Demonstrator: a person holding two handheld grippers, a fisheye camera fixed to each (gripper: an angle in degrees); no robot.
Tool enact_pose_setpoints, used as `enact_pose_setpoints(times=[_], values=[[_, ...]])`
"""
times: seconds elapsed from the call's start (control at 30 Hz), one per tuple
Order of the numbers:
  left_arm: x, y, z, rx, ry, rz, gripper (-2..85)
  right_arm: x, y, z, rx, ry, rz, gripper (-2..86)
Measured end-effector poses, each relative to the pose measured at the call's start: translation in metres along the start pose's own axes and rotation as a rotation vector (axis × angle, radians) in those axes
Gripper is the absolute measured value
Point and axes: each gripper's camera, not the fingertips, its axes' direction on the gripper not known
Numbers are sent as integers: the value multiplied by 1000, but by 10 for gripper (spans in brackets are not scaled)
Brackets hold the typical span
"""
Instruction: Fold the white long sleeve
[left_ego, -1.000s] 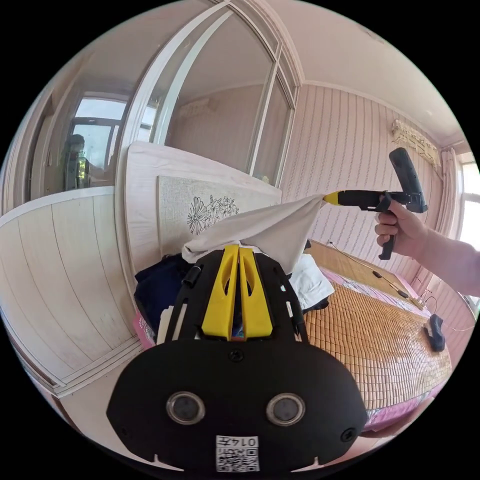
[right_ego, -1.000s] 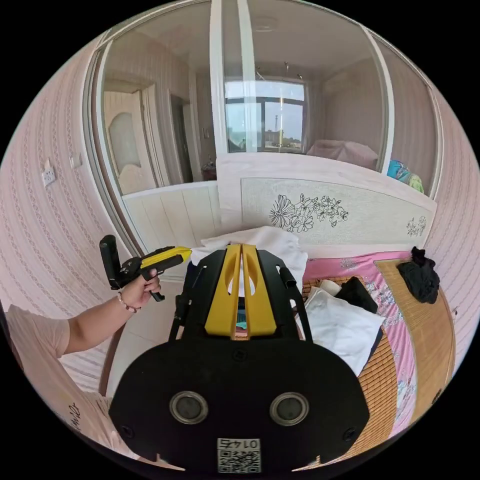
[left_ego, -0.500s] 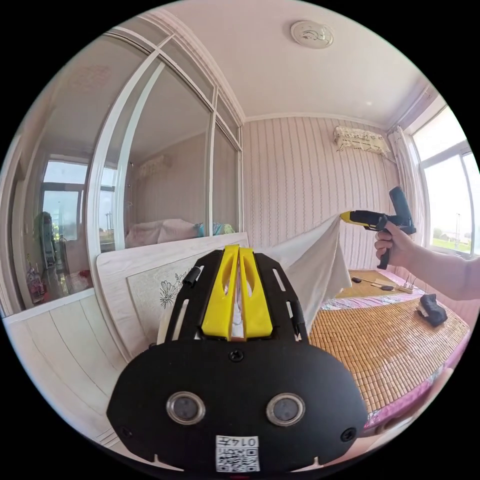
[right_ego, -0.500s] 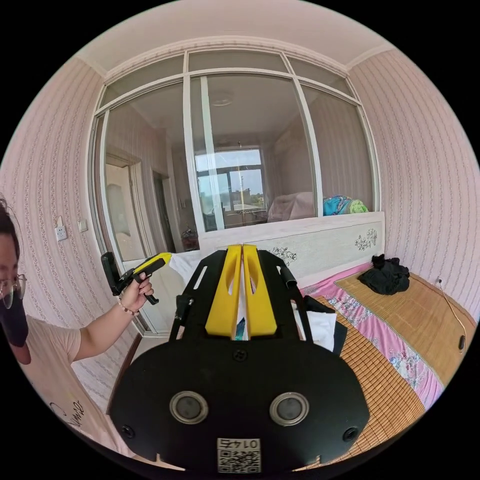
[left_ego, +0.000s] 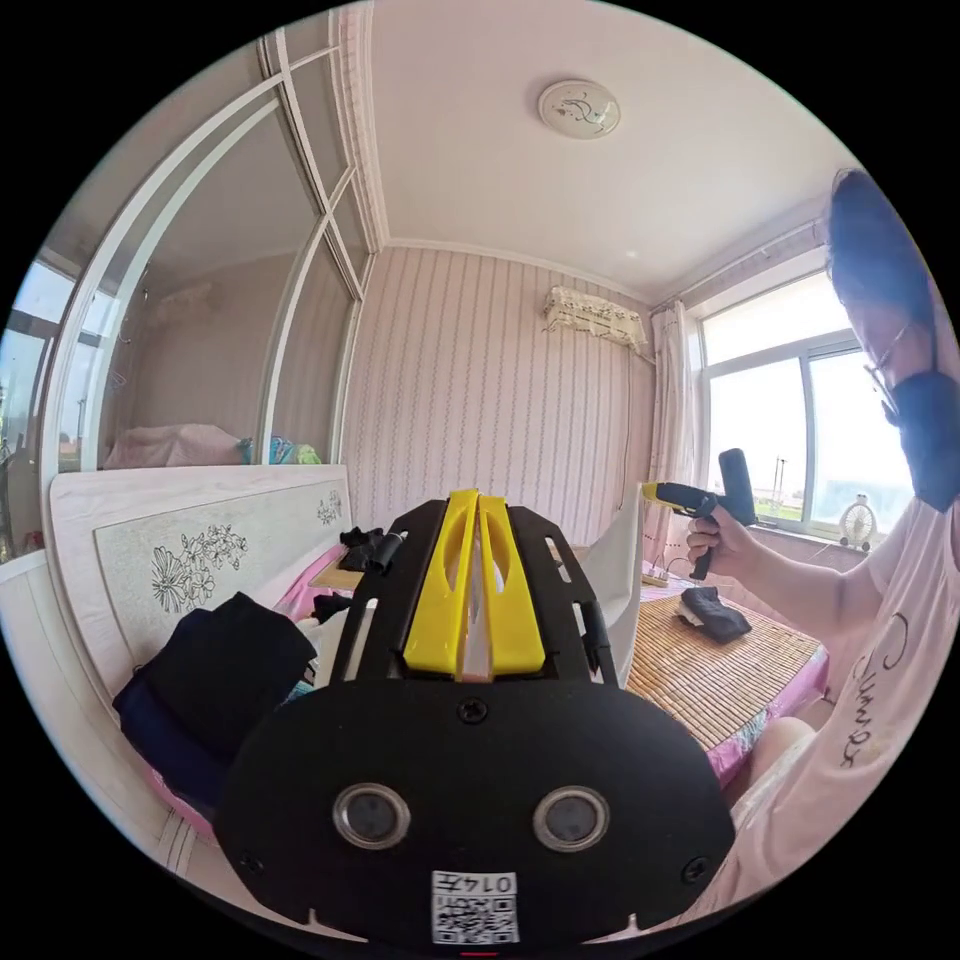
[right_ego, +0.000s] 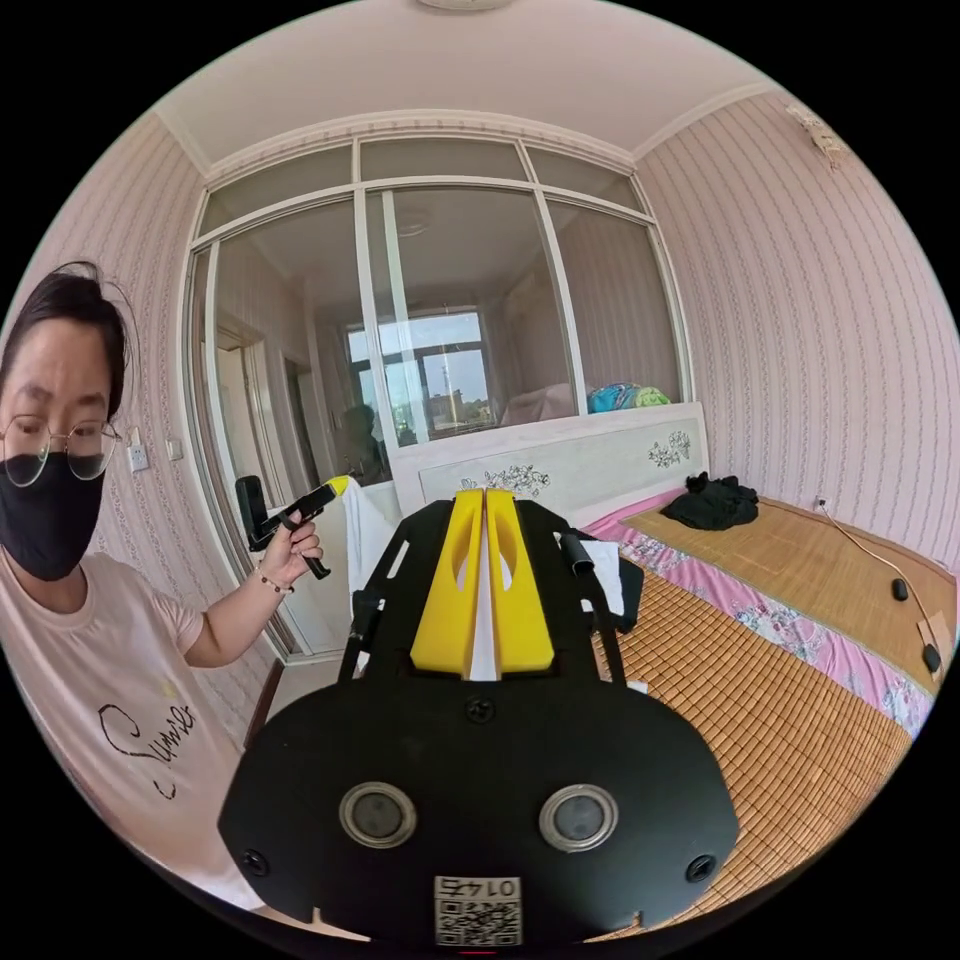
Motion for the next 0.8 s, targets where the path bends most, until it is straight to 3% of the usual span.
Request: enact_pose_setpoints(times=[0.17,0.4,0.57,0.8], values=[[8,22,-17,32,76,-84,-10,-5,71,-100,88,83,106,-3],[36,29,-41,51,214,-35,-10,-76,107,-240,107,233,-64,-2],[46,12,-13,86,294,-10,-10,-94,95,-275,66,292,-123,-2],[44,22,64,27,388,-87,-10,-78,146,-300,107,329,52,-2]])
